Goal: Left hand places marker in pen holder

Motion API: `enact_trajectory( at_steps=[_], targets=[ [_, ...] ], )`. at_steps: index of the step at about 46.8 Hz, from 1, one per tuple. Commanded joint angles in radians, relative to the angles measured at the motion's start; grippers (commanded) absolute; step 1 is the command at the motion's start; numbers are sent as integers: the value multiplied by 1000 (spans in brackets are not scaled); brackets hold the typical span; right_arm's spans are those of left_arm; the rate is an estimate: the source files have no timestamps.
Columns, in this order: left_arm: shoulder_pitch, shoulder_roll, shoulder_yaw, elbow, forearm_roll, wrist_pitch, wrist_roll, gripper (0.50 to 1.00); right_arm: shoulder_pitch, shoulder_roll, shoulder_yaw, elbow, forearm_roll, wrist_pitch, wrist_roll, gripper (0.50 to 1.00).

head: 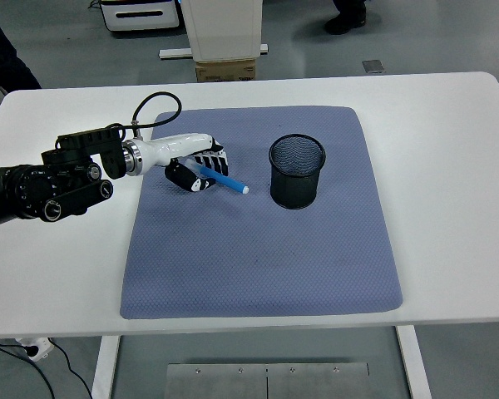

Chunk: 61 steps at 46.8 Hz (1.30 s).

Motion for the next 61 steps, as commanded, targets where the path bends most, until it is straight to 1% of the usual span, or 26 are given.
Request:
enact_trajectory(
  at_steps=[1, 26, 35, 44, 61],
  targets=[
    [-13, 1, -1, 0, -17, 0, 0, 500, 0, 0, 0, 0, 0, 0, 0, 1000],
    [-104, 1, -15, -2, -258, 0, -6, 500, 0, 0, 0, 0, 0, 0, 0, 1000],
    [-134, -15, -24, -3, -344, 0, -6, 500, 0, 0, 0, 0, 0, 0, 0, 1000],
    [-134, -48, -92, -5, -366, -2, -6, 500, 0, 0, 0, 0, 0, 0, 0, 1000],
    [-134, -126, -122, -18, -510, -2, -6, 500, 0, 0, 0, 0, 0, 0, 0, 1000]
  ],
)
